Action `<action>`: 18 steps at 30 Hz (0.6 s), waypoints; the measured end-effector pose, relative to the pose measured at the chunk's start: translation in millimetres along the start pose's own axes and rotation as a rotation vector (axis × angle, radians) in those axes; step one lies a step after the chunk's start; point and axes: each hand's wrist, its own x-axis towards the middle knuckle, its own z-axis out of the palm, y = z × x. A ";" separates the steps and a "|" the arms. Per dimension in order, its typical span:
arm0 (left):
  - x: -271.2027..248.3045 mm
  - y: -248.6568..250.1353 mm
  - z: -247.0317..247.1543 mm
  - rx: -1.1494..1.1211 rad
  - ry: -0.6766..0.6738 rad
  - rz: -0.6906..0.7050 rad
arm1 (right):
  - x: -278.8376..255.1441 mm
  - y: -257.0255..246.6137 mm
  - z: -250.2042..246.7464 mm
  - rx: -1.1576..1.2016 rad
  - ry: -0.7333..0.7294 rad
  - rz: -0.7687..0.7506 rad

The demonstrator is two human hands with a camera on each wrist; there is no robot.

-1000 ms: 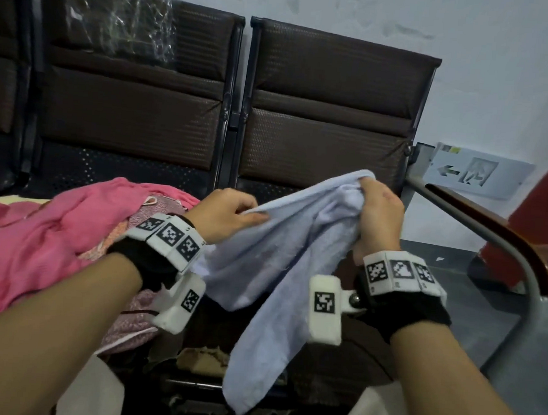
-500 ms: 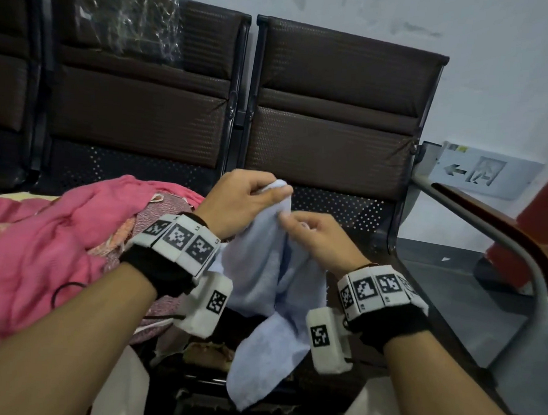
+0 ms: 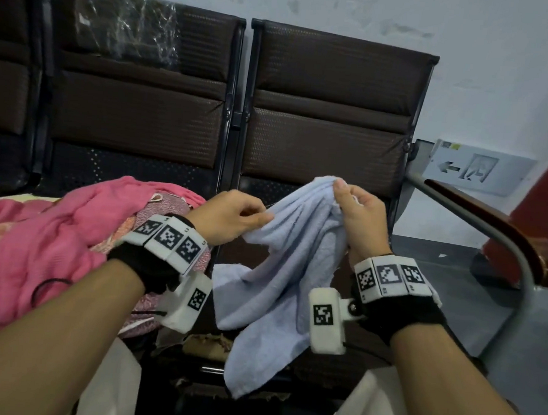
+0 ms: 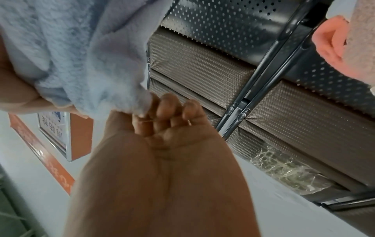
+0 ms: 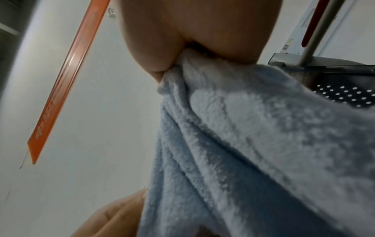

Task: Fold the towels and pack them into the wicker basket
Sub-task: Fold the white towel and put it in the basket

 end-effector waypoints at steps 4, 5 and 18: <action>2.0 13.2 -5.7 -0.036 0.210 0.025 | 3.1 4.4 -8.5 -0.075 0.108 -0.030; 2.4 16.5 -7.8 -0.071 0.265 0.046 | 3.7 5.6 -10.2 -0.108 0.131 -0.038; 1.8 18.7 0.3 -0.378 0.252 0.158 | -9.7 10.8 13.1 -0.216 -0.434 -0.068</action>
